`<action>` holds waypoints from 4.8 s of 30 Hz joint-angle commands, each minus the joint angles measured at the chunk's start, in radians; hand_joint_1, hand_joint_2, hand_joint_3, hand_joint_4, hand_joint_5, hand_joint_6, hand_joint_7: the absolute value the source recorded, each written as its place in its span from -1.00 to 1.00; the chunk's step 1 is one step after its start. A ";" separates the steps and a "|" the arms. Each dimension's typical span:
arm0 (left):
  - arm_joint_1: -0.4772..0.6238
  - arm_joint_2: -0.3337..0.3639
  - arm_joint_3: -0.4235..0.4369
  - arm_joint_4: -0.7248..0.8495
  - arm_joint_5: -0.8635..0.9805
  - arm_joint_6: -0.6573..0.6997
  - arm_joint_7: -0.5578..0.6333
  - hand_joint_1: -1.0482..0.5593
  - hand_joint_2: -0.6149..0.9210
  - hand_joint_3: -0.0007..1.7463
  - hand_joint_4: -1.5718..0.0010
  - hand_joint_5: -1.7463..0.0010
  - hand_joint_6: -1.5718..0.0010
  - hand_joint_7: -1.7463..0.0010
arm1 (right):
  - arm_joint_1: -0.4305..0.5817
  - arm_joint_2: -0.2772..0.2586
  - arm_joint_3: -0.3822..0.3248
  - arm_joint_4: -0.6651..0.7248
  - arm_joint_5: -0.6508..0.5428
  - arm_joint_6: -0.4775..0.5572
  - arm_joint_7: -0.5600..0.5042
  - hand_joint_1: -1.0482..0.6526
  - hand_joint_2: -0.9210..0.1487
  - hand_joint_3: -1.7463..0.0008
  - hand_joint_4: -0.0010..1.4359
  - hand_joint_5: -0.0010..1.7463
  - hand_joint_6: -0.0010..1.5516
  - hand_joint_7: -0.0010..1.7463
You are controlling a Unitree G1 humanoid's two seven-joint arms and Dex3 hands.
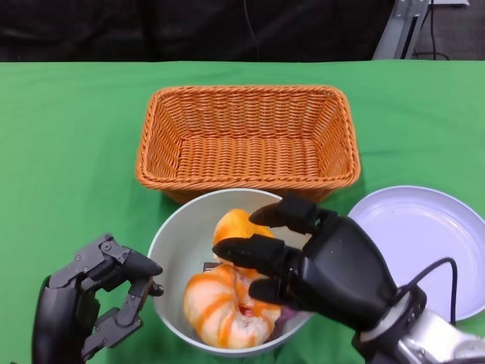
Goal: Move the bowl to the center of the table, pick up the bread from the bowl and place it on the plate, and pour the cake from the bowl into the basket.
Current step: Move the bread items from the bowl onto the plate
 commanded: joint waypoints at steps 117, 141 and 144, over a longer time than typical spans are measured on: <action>-0.025 0.020 0.015 0.059 0.006 -0.061 -0.013 0.27 0.73 -0.04 0.05 -0.63 0.04 -0.36 | -0.034 0.256 0.034 0.068 -0.082 0.611 0.353 -0.57 -1.00 0.78 -0.38 -0.86 -0.57 -0.93; -0.025 0.020 0.020 0.064 0.019 -0.067 -0.001 0.27 0.72 -0.03 0.05 -0.65 0.02 -0.37 | -0.048 0.249 0.065 0.077 -0.146 0.645 0.361 -0.59 -1.00 0.83 -0.44 -0.89 -0.53 -0.98; -0.025 0.020 0.019 0.064 0.010 -0.063 -0.007 0.26 0.71 -0.03 0.05 -0.63 0.03 -0.36 | -0.061 0.252 0.073 0.101 -0.155 0.653 0.364 -0.60 -1.00 0.85 -0.45 -0.90 -0.55 -0.99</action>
